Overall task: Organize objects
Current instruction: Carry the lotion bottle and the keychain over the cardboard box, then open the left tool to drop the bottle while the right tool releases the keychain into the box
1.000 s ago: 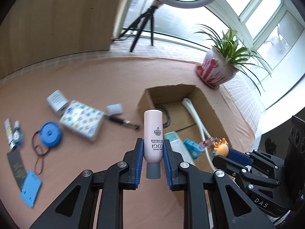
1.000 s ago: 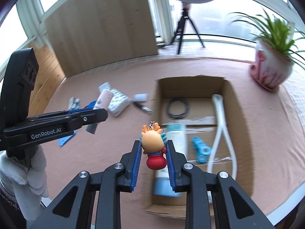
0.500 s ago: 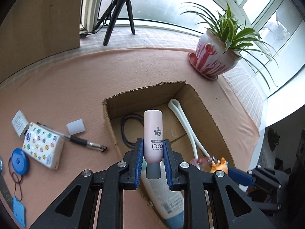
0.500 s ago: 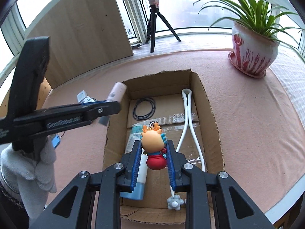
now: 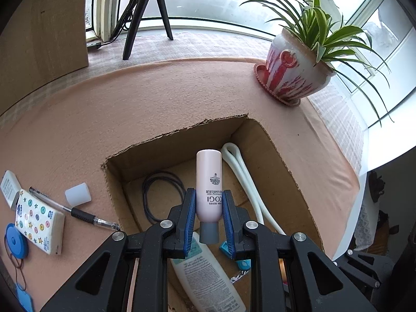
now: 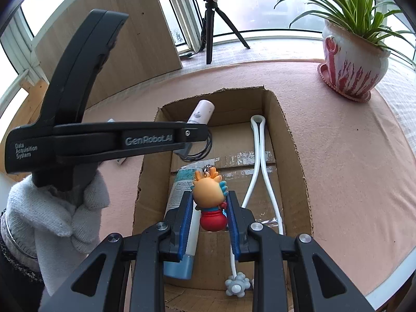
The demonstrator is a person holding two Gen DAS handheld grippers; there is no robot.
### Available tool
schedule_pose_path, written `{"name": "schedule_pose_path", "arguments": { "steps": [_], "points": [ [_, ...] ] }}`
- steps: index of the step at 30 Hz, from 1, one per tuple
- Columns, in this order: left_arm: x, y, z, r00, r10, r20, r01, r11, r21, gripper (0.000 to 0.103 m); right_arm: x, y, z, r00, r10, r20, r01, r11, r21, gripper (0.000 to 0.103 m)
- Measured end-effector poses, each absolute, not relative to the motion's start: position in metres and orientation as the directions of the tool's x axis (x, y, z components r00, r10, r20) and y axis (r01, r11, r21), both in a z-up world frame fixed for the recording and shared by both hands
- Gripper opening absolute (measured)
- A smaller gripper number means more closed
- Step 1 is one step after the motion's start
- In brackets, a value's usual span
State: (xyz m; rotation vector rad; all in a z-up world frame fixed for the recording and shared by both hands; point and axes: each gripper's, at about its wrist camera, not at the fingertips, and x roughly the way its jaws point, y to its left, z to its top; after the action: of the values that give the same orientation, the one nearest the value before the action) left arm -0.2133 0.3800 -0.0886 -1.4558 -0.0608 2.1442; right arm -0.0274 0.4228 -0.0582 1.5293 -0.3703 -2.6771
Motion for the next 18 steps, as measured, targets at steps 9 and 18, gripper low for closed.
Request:
{"name": "schedule_pose_path", "arguments": {
  "steps": [9,18],
  "points": [
    [-0.218,0.393,-0.091,-0.262,0.447,-0.855,-0.416,-0.852,-0.318,0.021,-0.031,0.429,-0.062,-0.507,-0.148,-0.849,-0.095,-0.969,0.226,0.023],
    [-0.216,0.384,-0.078,-0.298,0.445,-0.845,-0.411,-0.858,-0.307,0.031,-0.037,0.434,-0.064,-0.512,-0.144,-0.847,-0.099,-0.969,0.224,0.041]
  ]
}}
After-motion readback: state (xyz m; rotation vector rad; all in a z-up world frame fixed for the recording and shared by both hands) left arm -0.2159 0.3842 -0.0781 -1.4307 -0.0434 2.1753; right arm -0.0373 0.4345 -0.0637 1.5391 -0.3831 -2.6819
